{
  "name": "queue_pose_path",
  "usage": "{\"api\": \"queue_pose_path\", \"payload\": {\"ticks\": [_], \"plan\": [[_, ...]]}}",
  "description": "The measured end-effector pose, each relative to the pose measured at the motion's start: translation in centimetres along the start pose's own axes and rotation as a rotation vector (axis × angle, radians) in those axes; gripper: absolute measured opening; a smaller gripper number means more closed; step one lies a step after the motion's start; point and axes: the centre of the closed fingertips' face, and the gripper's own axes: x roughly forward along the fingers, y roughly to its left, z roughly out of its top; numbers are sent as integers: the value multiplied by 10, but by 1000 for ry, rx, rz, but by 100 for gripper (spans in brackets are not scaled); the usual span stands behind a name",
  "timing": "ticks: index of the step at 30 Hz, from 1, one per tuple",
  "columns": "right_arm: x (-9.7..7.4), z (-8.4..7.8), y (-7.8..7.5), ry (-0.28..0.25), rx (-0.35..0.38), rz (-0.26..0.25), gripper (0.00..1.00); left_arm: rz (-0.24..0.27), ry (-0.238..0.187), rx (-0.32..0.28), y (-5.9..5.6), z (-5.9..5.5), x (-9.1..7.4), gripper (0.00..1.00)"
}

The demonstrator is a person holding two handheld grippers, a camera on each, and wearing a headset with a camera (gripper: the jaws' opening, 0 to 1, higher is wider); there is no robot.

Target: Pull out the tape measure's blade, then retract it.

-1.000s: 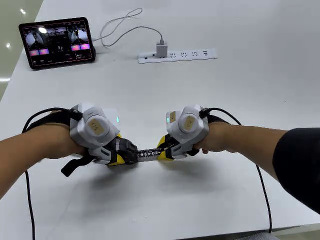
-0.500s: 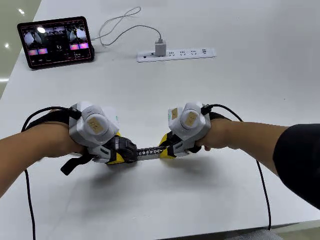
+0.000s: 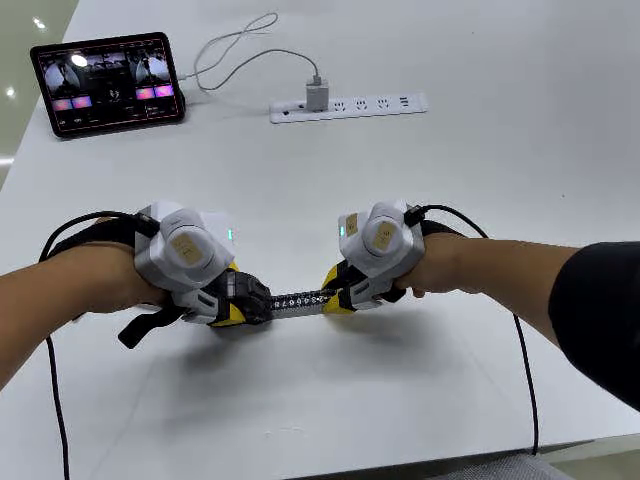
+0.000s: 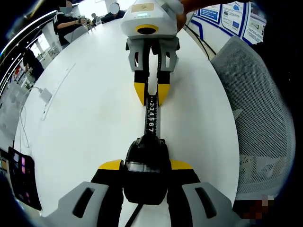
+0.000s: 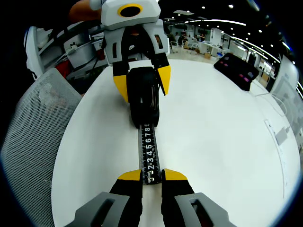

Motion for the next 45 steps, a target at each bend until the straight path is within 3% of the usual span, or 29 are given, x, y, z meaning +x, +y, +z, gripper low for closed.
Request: {"api": "queue_pose_path", "payload": {"ticks": [45], "plan": [[-14,-19,-2,18,23,-17,10,0,-2,5,0,0,0,30]]}}
